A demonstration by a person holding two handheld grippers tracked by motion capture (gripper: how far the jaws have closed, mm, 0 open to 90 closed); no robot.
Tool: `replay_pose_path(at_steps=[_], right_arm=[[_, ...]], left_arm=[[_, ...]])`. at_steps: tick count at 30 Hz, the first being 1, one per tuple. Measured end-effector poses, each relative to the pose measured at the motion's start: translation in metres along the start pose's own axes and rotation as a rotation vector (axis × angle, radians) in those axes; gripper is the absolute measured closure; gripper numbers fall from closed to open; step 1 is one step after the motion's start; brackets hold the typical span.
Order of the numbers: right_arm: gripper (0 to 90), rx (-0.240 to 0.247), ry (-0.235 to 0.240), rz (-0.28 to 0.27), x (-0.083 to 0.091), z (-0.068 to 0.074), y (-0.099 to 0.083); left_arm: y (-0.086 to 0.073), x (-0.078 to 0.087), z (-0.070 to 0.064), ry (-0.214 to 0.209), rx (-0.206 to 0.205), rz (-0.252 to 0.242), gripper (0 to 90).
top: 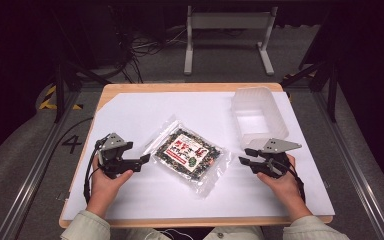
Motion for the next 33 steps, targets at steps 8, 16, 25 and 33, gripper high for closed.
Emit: replay_pose_path(at_steps=[8,16,25,33], right_arm=[[48.7,-0.032,0.009,0.006,-0.002,0.0,-0.003],[48.8,-0.007,0.027,0.012,-0.002,0.001,-0.006],[45.9,-0.011,0.006,0.012,0.003,-0.001,-0.011],[43.6,-0.017,0.007,0.026,0.006,-0.001,-0.016]], left_arm=[[0.019,-0.004,0.013,-0.016,0.04,0.004,14.8],[0.022,-0.007,0.028,-0.011,0.073,-0.017,14.9],[0.022,-0.019,0.039,-0.028,0.129,-0.082,15.9],[0.021,-0.037,0.043,-0.025,0.131,-0.042,15.8]])
Point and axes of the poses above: each handheld gripper's, and its own axes: x roughly backward along the jaws, y roughly out of its top, z roughly to its left, the point moved 4 cm from there along -x, roughly forward along the jaws
